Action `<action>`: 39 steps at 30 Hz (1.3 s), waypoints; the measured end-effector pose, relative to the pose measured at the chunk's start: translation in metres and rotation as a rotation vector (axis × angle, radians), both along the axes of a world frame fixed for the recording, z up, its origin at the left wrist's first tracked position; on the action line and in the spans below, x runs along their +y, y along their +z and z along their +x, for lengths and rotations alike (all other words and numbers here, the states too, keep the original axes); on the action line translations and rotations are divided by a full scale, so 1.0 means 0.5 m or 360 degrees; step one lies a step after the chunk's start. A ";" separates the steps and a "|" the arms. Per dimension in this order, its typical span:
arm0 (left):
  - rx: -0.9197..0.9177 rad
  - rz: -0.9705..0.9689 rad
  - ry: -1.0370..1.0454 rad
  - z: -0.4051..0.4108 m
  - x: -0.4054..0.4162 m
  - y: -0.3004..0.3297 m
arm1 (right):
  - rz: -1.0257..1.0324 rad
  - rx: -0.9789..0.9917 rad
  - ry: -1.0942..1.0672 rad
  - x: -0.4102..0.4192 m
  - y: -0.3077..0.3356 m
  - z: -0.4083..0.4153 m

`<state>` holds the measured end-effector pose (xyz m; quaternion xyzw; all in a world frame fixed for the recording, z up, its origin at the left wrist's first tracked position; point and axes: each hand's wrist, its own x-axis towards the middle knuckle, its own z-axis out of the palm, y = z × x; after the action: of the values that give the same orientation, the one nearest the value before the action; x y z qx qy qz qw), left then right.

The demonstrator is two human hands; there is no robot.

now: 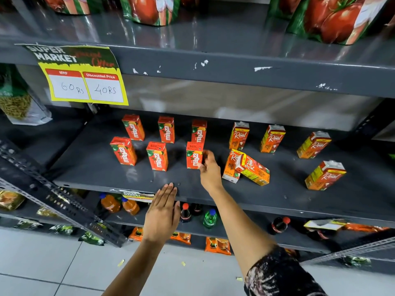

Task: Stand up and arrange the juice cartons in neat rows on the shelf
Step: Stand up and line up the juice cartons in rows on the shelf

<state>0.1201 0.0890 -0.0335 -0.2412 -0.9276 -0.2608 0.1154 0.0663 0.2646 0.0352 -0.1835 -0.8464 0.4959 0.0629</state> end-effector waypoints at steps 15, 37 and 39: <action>0.0014 0.0021 -0.0436 0.080 0.231 0.018 | -0.0067 0.0424 -0.0251 0.107 0.106 0.051; 0.0034 0.0180 -0.0179 0.127 0.338 -0.021 | -0.0308 -0.0756 0.0648 0.432 0.085 0.079; 0.0035 0.0201 -0.0165 0.129 0.339 -0.022 | -0.0529 -0.0681 0.0520 0.424 0.087 0.106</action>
<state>0.1844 0.2584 -0.0445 -0.2841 -0.8943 -0.3217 0.1268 0.1195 0.4764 0.0787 -0.1530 -0.7662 0.5811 -0.2278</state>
